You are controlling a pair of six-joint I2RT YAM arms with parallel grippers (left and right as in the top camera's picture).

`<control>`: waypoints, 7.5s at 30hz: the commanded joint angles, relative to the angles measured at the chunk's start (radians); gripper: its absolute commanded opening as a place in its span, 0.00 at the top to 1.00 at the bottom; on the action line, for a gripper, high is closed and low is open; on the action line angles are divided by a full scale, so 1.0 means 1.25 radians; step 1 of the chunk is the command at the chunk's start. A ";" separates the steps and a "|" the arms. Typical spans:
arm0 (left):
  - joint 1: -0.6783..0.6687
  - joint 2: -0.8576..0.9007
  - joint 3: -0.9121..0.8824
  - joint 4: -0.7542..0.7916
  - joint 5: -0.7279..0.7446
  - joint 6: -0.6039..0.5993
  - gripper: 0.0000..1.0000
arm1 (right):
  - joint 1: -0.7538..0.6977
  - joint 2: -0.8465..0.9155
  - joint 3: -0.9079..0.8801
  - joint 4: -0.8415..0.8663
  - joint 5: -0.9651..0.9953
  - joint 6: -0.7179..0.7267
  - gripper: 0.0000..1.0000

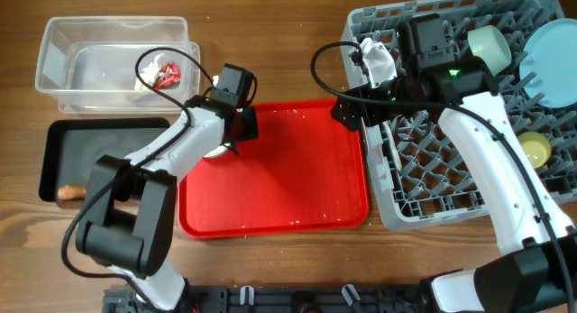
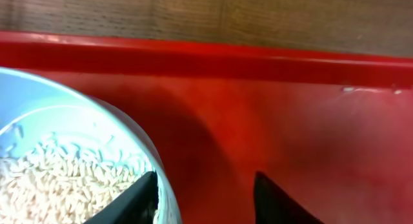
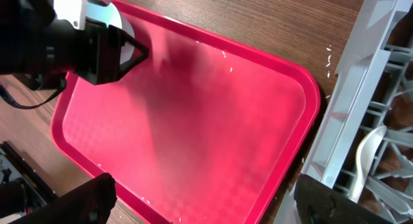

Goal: Sort waste into correct bins and load items into the dishwasher rack
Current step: 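Reach the left gripper to the rice-filled bowl and grasp its rim, then lift the rice bowl and carry it left over the black tray, then tilt the bowl with the left gripper to pour rice onto the black tray, then set the empty bowl down on the red tray and release it, then grasp the emptied bowl on the red tray with the right gripper and lift, then carry the bowl into the dish rack and release it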

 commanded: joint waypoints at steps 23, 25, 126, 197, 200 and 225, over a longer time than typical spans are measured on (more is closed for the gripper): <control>0.229 -0.290 0.011 -0.265 0.050 0.032 0.96 | 0.000 0.010 -0.004 -0.037 -0.014 0.005 0.14; 0.323 -0.289 0.011 -0.261 0.195 0.073 0.96 | 0.000 0.010 -0.004 -0.042 -0.011 0.005 0.14; 0.164 -0.301 -0.007 -0.113 0.465 0.159 0.96 | 0.000 0.010 -0.004 -0.112 0.109 0.052 0.18; 0.462 -0.349 -0.007 -0.346 0.250 0.063 0.31 | -0.102 0.114 0.117 0.255 1.261 0.148 0.96; 0.462 -0.349 -0.007 -0.346 0.250 0.063 0.31 | -0.108 0.187 0.117 0.349 1.304 0.063 0.96; 0.462 -0.349 -0.007 -0.346 0.250 0.063 0.27 | 0.005 0.413 0.117 0.239 1.209 0.081 0.05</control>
